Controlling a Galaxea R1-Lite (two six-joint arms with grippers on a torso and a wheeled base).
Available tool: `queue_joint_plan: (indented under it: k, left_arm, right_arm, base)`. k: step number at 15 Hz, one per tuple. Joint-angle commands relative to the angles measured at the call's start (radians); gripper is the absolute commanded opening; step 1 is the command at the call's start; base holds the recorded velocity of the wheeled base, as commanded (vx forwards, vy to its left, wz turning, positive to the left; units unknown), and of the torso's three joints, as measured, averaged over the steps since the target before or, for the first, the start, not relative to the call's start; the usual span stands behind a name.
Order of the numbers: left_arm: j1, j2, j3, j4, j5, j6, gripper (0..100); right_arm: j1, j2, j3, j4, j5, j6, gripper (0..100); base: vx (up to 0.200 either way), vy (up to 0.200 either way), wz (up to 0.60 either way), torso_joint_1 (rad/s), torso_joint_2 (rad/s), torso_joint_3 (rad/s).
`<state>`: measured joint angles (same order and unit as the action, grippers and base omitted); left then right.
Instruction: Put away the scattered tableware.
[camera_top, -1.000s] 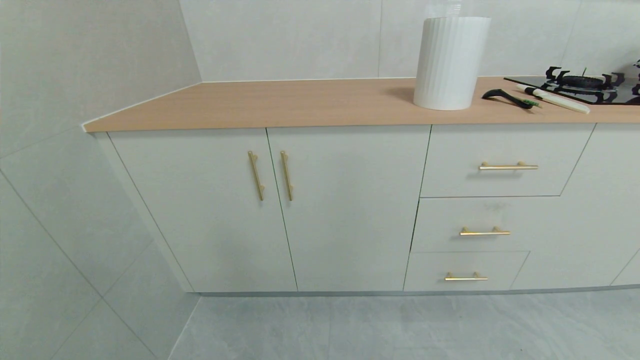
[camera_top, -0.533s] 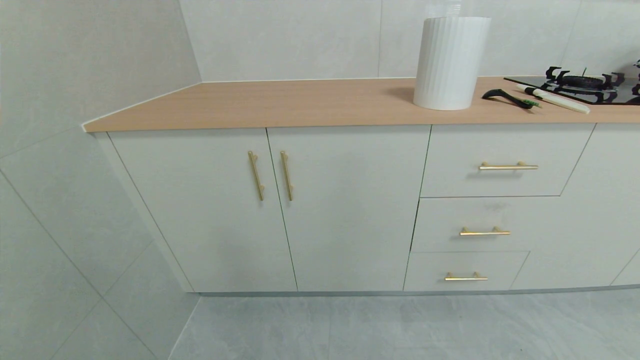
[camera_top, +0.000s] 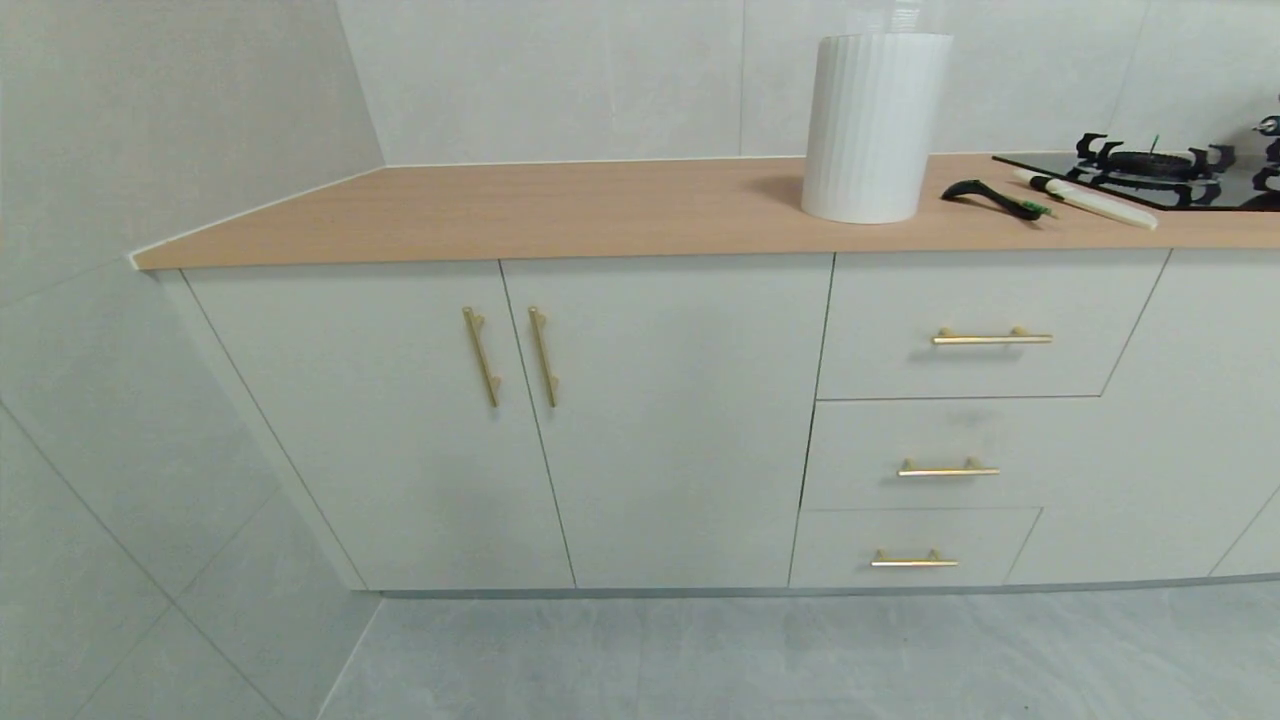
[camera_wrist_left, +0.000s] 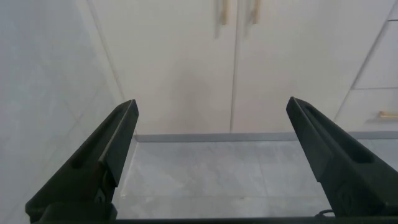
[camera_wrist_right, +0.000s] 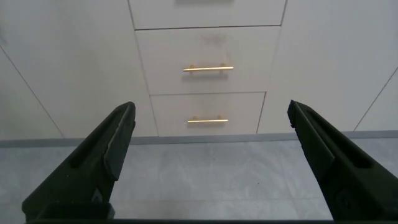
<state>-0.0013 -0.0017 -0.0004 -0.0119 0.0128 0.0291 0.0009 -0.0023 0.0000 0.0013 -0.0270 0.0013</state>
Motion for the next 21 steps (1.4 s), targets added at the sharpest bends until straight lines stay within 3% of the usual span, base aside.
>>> queue_joint_plan:
  k: [1,10,18,21]
  left_arm:
    - [0.0,0.002,0.0,0.0,0.001,0.0,100]
    - [0.0,0.002,0.0,0.0,-0.007,-0.002,100]
    - [0.0,0.002,0.0,0.0,-0.01,-0.002,100]
    - [0.0,0.002,0.0,0.0,-0.011,-0.002,100]
  right_arm:
    - [-0.001,0.002,0.0,0.0,-0.001,0.0,100]
    - [-0.001,0.002,0.0,0.0,-0.001,0.0,100]
    - [-0.001,0.002,0.0,0.0,-0.001,0.0,100]
    - [-0.001,0.002,0.0,0.0,-0.001,0.0,100]
  base:
    - [0.0,-0.2,0.0,0.002,0.01,0.002]
    - [0.0,-0.022,0.0,0.0,0.0,0.0]
    - [0.2,0.0,0.0,0.001,0.0,0.002]
    - [0.0,0.0,0.0,0.0,0.0,0.0]
